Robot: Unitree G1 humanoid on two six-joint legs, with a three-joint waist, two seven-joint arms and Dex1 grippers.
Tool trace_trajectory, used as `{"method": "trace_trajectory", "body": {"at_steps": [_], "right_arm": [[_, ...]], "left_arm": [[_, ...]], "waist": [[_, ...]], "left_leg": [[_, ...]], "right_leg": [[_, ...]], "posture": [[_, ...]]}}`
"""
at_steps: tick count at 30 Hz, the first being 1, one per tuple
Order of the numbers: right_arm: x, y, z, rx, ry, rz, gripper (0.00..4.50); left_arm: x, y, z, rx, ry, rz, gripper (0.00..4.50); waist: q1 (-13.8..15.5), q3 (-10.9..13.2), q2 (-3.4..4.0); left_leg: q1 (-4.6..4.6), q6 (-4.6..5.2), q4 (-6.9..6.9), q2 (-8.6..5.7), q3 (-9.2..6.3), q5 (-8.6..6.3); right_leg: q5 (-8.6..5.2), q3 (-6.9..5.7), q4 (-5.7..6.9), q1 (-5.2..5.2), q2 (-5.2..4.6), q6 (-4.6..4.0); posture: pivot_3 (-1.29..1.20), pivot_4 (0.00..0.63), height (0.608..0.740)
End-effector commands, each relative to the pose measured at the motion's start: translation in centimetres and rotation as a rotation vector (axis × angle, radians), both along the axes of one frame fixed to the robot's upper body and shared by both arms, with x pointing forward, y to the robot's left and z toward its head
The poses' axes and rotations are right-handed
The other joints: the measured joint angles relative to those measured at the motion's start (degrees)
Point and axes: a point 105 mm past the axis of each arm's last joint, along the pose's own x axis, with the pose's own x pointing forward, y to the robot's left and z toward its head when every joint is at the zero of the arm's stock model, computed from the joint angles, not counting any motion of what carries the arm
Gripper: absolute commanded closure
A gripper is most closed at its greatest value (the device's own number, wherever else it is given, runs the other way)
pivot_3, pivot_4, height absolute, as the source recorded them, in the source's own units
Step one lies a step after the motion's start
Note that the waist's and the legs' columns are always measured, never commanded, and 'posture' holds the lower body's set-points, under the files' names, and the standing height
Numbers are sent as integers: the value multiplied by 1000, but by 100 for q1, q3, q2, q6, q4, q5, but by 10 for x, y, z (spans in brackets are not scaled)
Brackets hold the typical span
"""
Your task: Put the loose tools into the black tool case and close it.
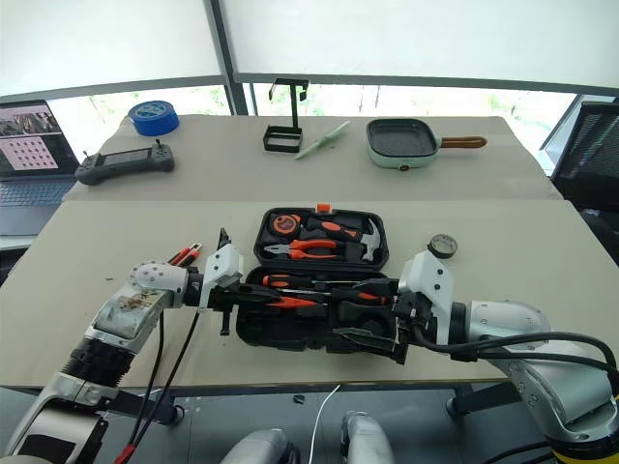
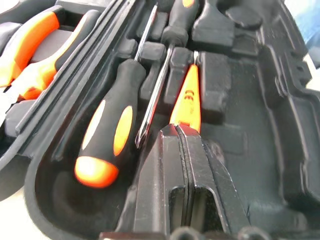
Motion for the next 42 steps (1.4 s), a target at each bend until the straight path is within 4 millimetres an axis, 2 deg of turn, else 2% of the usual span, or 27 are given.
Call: {"method": "trace_trajectory", "body": {"at_steps": [1,4,6,7,12,17,20,23,26,30,33,36,39,42], "right_arm": [[0,5,12,17,-65,29,0],[1,7,22,25,-99,52,0],[3,8,27,41,-106,69,0],[3,10,32,61,-101,89,0],[6,15,42,92,-95,180,0],[10,23,37,82,-82,266,0],[13,25,37,84,-81,297,0],[15,27,37,81,-81,323,0],[16,28,38,75,-84,333,0],[15,30,38,74,-90,334,0],[11,31,34,69,-81,326,0],[5,31,31,74,-76,307,0],[1,31,29,83,-75,282,0],[0,32,28,80,-89,257,0]], "left_arm": [[0,4,22,-17,-69,17,4462],[2,28,34,1,-82,101,4462],[0,49,41,0,-86,180,3945],[-3,68,44,1,-96,253,3778],[-31,134,47,13,-91,548,1875],[-80,212,29,80,-75,893,53],[-101,242,23,125,-56,1016,53],[-104,244,25,146,-51,1017,53],[-95,235,29,162,-46,968,53],[-65,223,24,240,-3,926,53],[-43,204,28,229,9,852,53],[-18,210,19,358,1,886,53],[-8,200,13,364,62,826,53],[6,204,6,405,76,863,53]], "waist": [[-1,0,0],[-36,1,-1],[-44,1,0],[-67,2,1],[-103,4,1],[-89,5,-1],[-13,6,-2],[55,6,-2],[84,4,-9],[90,5,-7],[22,5,-7],[-24,5,-7],[-105,5,-7],[-152,5,-7]], "left_leg": [[0,0,0,0,0,0],[0,0,0,0,1,0],[3,-1,-3,3,1,0],[4,-1,-6,3,1,0],[7,-2,-21,3,0,-1],[10,-3,-34,2,1,-1],[13,-4,-35,2,2,-1],[14,-5,-33,2,1,-2],[13,-5,-32,1,0,-2],[12,-5,-32,1,-2,-2],[14,-5,-34,0,-1,-2],[14,-6,-42,-4,-1,-1],[16,-9,-56,-6,11,1],[18,-12,-61,-9,14,2]], "right_leg": [[0,0,0,0,0,0],[0,1,1,-2,1,0],[0,1,2,-3,4,-1],[0,2,2,-5,4,-1],[-1,1,-7,-9,8,-1],[-2,-1,-12,-8,8,-1],[-3,-3,-9,-3,5,-2],[-3,-3,-8,3,1,-1],[-3,-4,-6,4,0,0],[-3,-5,-4,1,2,-1],[-2,-4,-3,0,3,-2],[-2,-11,-4,-7,6,-2],[-2,-18,1,-13,16,-2],[-2,-34,-2,-13,17,-2]], "posture": [[0,150,740],[0,150,740],[0,150,740],[0,150,740],[0,150,740],[0,150,740],[0,150,740],[0,150,740],[0,150,740],[0,150,740],[0,150,740],[0,150,740],[0,150,740],[0,150,740]]}}
